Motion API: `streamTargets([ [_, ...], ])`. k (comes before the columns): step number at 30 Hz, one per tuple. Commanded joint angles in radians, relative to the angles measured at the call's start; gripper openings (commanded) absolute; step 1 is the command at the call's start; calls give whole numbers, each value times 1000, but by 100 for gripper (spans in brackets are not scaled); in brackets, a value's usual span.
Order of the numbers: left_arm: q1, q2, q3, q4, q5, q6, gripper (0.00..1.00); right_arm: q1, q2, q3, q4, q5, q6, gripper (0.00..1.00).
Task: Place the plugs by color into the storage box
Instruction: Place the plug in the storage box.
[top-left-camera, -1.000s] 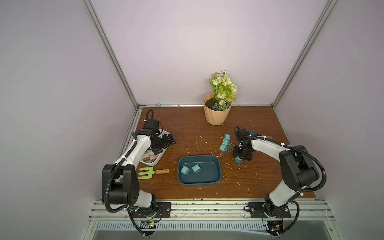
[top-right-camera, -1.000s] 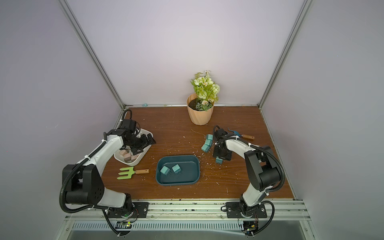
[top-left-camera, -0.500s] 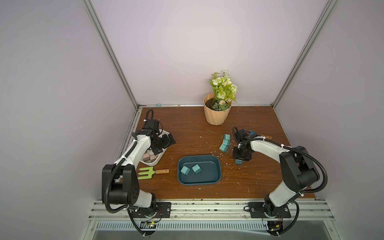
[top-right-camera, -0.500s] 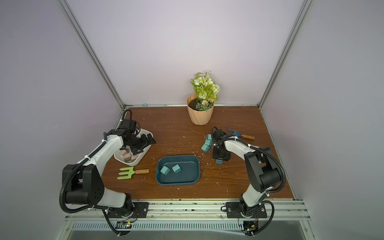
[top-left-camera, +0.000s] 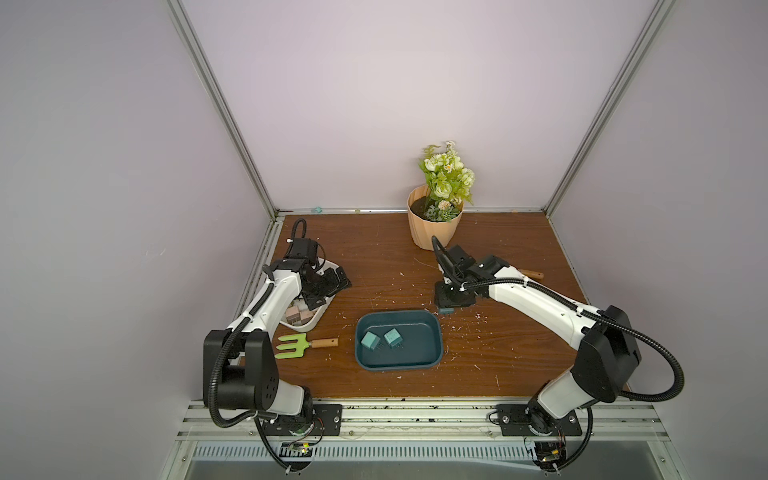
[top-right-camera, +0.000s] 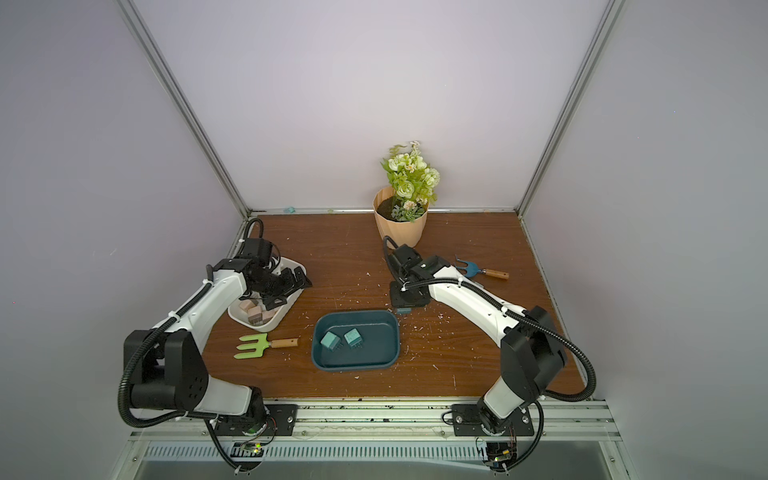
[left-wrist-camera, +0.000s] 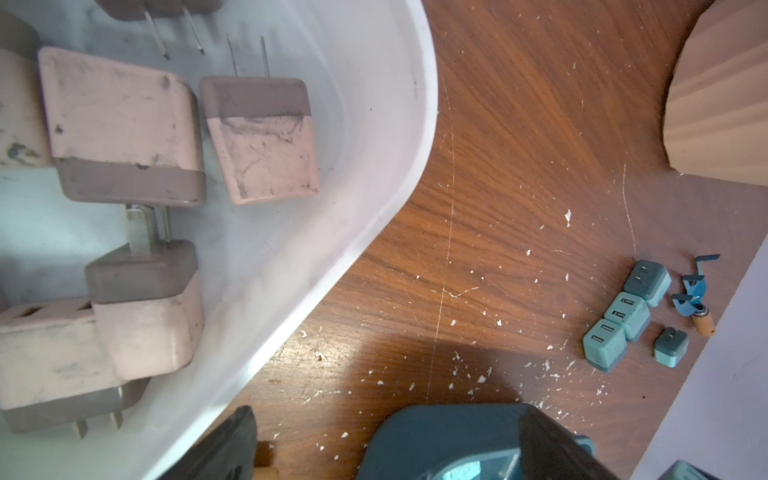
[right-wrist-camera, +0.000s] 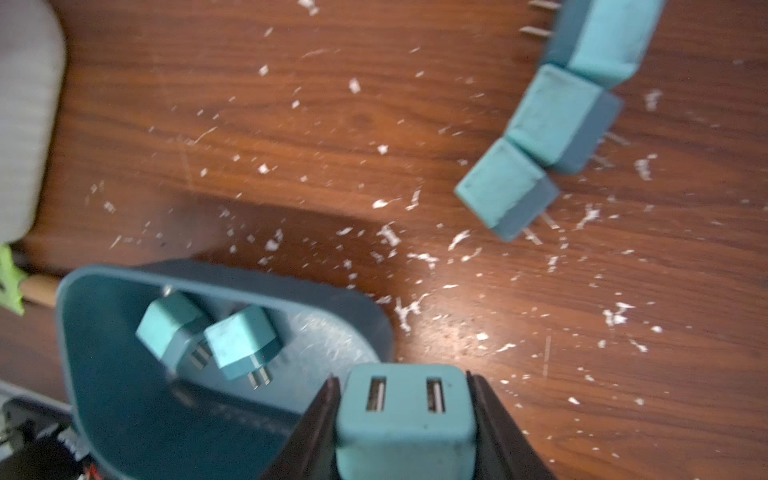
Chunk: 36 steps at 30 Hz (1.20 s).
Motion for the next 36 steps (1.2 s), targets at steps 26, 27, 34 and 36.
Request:
streamTargets([
  [26, 9, -137, -102, -9, 18, -25, 99, 232, 368, 131, 45, 8, -34, 33],
  [27, 9, -137, -99, -9, 17, -25, 99, 232, 368, 130, 45, 8, -34, 33],
  [34, 10, -129, -91, -9, 16, -25, 99, 234, 367, 127, 44, 6, -35, 40],
  [36, 10, -129, -91, -9, 15, -26, 99, 234, 364, 135, 33, 13, -37, 45],
])
